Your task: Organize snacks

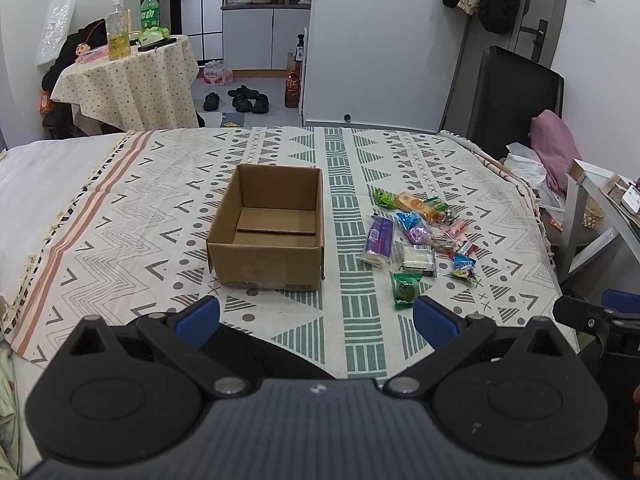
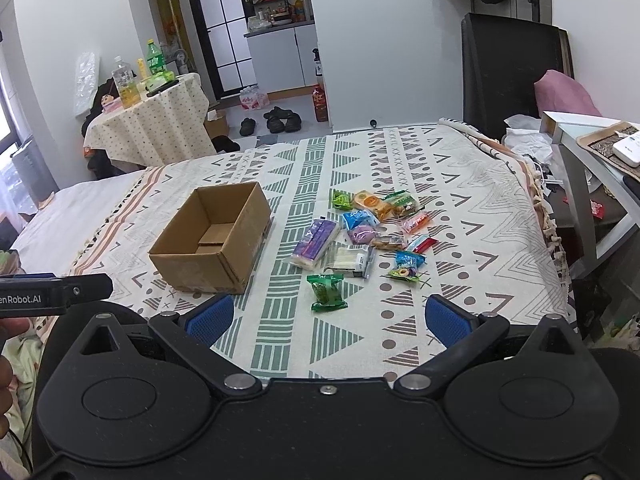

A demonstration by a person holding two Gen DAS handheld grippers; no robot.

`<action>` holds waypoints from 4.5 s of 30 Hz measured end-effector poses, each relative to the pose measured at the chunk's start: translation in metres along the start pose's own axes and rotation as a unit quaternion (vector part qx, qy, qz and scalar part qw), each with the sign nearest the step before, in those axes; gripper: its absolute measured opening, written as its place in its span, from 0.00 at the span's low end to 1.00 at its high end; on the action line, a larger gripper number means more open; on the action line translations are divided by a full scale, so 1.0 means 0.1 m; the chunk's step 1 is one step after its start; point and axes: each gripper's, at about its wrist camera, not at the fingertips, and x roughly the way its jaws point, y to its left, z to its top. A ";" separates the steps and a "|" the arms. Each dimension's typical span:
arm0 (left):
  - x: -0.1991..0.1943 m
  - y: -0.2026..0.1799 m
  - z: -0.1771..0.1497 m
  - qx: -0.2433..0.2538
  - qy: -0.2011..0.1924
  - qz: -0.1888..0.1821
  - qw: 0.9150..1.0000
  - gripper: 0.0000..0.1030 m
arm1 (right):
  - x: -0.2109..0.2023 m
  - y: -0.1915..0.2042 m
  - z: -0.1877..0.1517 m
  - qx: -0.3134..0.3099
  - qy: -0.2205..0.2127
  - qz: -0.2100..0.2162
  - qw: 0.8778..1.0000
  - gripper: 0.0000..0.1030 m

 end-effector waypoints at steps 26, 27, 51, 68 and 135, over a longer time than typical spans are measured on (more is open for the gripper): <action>0.63 -0.24 0.15 -0.005 0.027 -0.015 1.000 0.99 | 0.49 -0.48 0.12 0.034 0.009 0.012 0.999 1.00; 0.65 -0.26 0.15 -0.004 0.026 -0.018 0.999 0.99 | 0.52 -0.52 0.13 0.036 0.010 0.011 0.999 1.00; 1.60 -0.70 0.25 -0.013 0.066 -0.008 0.998 0.97 | 1.30 -1.16 0.13 0.133 0.054 0.019 0.989 1.00; 2.32 -1.13 0.19 -0.009 0.118 -0.033 0.992 0.90 | 1.68 -1.51 0.12 0.200 0.089 0.009 0.976 1.00; 1.97 -0.64 0.66 -0.118 0.009 0.065 0.991 0.29 | 2.32 -0.84 0.59 0.174 0.026 0.152 0.973 0.24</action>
